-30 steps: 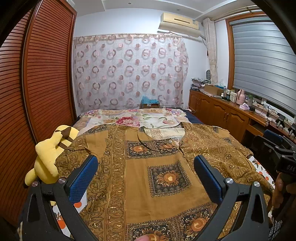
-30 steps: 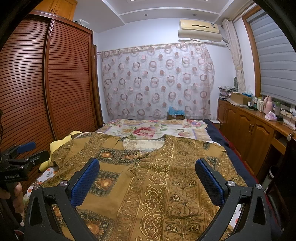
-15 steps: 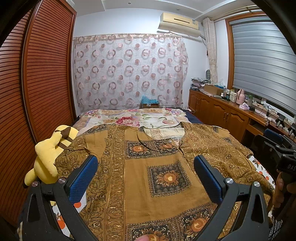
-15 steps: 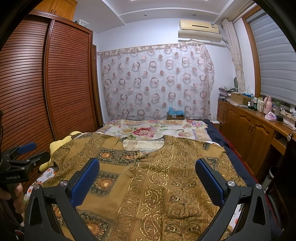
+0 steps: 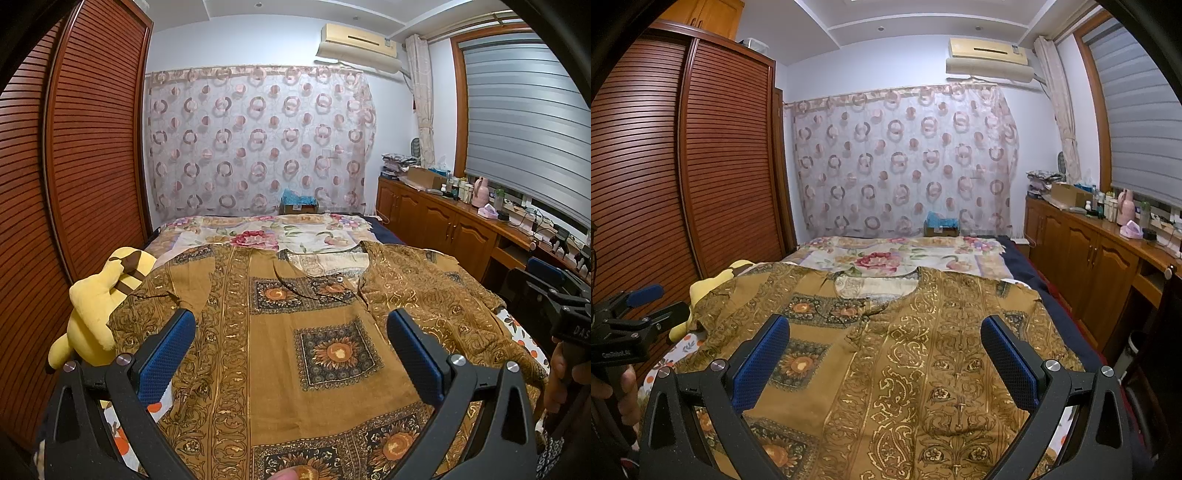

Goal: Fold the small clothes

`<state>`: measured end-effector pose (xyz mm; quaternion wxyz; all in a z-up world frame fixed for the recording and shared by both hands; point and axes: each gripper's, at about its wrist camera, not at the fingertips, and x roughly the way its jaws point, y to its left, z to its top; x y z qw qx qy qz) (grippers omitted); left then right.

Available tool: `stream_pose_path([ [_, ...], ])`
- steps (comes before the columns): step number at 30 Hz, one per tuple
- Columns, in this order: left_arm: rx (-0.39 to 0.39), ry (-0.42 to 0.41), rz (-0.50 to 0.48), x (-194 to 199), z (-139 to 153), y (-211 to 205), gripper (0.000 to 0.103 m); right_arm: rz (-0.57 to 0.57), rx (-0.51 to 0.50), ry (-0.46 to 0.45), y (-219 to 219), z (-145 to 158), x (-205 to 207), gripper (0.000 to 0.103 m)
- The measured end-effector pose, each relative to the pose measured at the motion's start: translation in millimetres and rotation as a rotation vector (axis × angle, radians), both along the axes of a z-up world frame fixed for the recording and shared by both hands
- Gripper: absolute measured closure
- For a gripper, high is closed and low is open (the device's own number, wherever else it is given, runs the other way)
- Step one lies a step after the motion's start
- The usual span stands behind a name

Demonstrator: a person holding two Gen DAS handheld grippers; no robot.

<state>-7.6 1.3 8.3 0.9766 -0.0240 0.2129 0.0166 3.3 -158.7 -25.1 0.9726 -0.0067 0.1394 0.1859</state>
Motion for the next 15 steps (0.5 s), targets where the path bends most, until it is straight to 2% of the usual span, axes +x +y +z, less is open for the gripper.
stream_pose_path([
  [8,-0.01,0.026,-0.001,6,-14,0,0.0,0.014,0.005,0.024,1,-6,7,0.0],
  [15,-0.022,0.075,0.003,14,-31,15,0.0,0.077,-0.021,0.102,10,-25,35,0.0],
])
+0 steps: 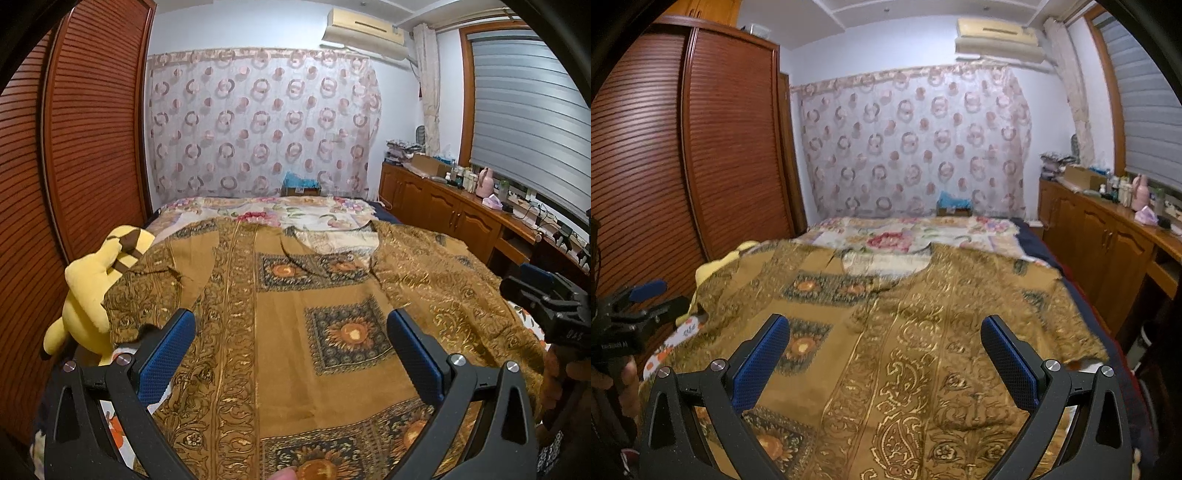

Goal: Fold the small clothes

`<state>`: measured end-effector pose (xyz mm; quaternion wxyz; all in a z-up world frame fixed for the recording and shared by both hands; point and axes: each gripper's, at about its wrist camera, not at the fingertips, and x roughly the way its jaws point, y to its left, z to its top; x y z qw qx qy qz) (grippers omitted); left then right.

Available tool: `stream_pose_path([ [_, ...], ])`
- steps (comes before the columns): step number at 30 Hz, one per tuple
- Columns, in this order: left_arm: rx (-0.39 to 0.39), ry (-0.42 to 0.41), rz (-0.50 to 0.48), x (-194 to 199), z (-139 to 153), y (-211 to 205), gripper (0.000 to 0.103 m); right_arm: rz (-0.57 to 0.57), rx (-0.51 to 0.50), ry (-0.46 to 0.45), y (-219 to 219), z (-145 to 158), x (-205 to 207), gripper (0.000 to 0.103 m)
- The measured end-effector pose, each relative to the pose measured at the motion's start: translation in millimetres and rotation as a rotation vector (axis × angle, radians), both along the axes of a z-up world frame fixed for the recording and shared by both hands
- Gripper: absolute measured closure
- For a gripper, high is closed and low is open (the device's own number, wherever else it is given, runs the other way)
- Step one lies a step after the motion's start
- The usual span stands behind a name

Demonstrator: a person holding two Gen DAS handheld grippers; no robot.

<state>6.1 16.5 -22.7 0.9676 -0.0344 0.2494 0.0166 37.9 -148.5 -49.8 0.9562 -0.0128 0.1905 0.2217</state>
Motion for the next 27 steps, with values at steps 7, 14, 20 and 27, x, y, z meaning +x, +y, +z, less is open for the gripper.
stream_pose_path([
  [7,-0.028,0.063,0.016,12,-16,35,0.0,0.086,-0.033,0.125,15,-24,34,0.0],
  [14,-0.049,0.109,0.039,14,-29,78,0.0,0.128,-0.084,0.181,30,-36,56,0.001],
  [20,-0.083,0.148,0.076,19,-38,125,0.005,0.13,-0.116,0.188,36,-43,61,0.001],
  [27,-0.122,0.258,0.118,39,-63,174,0.024,0.139,-0.142,0.184,43,-41,61,0.001],
])
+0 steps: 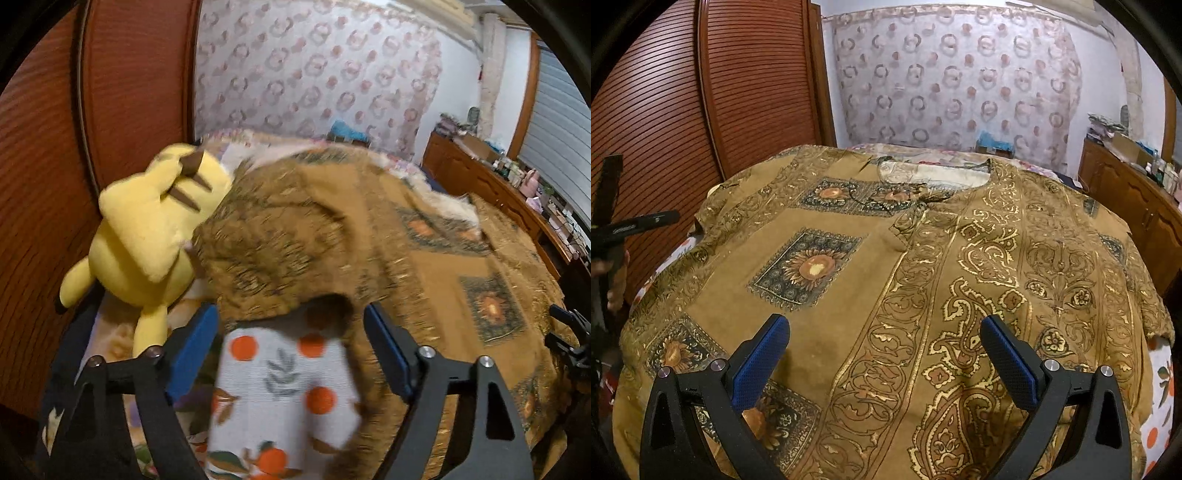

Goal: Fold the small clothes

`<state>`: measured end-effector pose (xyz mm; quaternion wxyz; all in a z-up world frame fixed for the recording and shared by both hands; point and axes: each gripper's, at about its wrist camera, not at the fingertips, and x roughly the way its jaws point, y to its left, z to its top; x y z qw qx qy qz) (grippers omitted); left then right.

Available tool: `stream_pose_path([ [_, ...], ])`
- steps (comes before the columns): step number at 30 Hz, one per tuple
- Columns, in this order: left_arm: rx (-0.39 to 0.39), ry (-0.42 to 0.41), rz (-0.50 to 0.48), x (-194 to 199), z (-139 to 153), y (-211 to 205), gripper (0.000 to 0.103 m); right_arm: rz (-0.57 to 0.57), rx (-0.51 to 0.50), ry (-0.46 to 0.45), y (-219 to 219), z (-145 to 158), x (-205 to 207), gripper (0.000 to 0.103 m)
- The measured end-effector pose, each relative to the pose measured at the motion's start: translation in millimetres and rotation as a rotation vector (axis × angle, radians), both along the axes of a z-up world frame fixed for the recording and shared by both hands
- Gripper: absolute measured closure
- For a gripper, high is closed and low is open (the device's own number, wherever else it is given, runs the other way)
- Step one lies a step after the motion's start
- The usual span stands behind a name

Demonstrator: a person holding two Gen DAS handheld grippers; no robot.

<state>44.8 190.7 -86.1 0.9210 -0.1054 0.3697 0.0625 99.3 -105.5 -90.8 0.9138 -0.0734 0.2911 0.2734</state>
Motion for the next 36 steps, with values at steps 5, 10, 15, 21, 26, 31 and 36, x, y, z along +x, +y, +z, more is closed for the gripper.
stream_pose_path([
  [5,0.022,0.1,-0.029,14,-22,8,0.033,-0.009,0.003,-0.002,-1,-1,1,0.001],
  [10,0.036,0.128,-0.039,28,-29,13,0.051,-0.011,-0.003,0.003,2,-3,2,0.001],
  [15,0.137,0.103,-0.044,31,-23,12,0.083,-0.012,0.001,0.003,3,-3,0,0.001],
  [21,0.194,-0.01,-0.03,24,9,8,0.094,-0.012,0.002,0.003,2,-4,-2,0.001],
  [26,0.198,-0.136,-0.085,30,56,-17,0.094,-0.008,-0.01,0.006,3,-4,-1,0.001],
  [31,0.218,-0.166,-0.227,54,84,-72,0.094,-0.014,-0.002,0.007,0,-3,-1,0.001],
  [36,0.202,-0.134,-0.35,52,78,-116,0.078,-0.013,0.01,0.014,-4,-4,-1,0.001],
])
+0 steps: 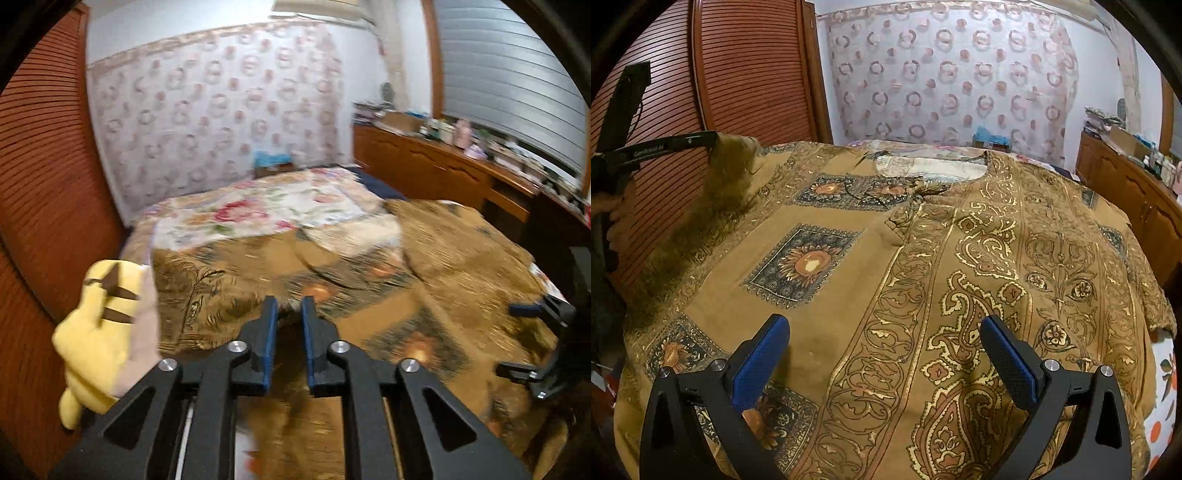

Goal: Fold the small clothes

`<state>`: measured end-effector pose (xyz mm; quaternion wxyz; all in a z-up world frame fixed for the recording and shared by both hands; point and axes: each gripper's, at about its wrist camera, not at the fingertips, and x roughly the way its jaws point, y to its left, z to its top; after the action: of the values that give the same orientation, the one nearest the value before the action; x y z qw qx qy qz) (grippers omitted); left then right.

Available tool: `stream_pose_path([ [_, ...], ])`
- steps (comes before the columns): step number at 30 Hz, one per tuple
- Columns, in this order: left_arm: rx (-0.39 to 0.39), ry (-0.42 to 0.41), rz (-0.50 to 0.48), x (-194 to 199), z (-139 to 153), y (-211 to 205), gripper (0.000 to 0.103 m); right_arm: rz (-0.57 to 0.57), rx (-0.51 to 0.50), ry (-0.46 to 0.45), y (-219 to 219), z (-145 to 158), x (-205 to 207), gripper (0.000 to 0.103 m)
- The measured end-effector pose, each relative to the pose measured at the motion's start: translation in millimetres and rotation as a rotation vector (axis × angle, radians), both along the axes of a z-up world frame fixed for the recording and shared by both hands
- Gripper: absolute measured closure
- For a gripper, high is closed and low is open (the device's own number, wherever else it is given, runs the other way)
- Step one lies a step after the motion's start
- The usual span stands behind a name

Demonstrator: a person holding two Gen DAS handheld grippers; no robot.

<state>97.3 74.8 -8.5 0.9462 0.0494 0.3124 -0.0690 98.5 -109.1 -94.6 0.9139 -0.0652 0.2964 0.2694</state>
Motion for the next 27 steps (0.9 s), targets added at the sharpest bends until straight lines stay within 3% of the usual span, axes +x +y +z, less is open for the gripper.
stream_pose_path([
  [2,-0.002,0.01,-0.013,-9,-3,-8,0.063,0.004,-0.002,0.0,0,0,-1,0.001],
  [4,-0.004,0.013,-0.013,-18,-5,-8,0.055,0.007,-0.004,0.0,1,0,-2,0.001],
  [6,-0.003,0.019,0.011,-23,-6,-2,0.029,0.008,-0.005,0.002,1,1,0,0.001],
  [8,-0.007,0.001,0.037,-31,-8,3,0.019,0.012,-0.003,0.007,0,2,2,0.001],
  [14,-0.061,0.019,0.136,-48,-24,33,0.019,0.088,0.011,0.042,4,13,8,0.002],
  [23,-0.114,0.0,0.251,-75,-35,65,0.019,0.204,-0.06,-0.17,53,75,16,0.003],
  [27,-0.13,0.006,0.272,-80,-39,76,0.019,0.299,-0.056,-0.186,102,91,33,0.004],
])
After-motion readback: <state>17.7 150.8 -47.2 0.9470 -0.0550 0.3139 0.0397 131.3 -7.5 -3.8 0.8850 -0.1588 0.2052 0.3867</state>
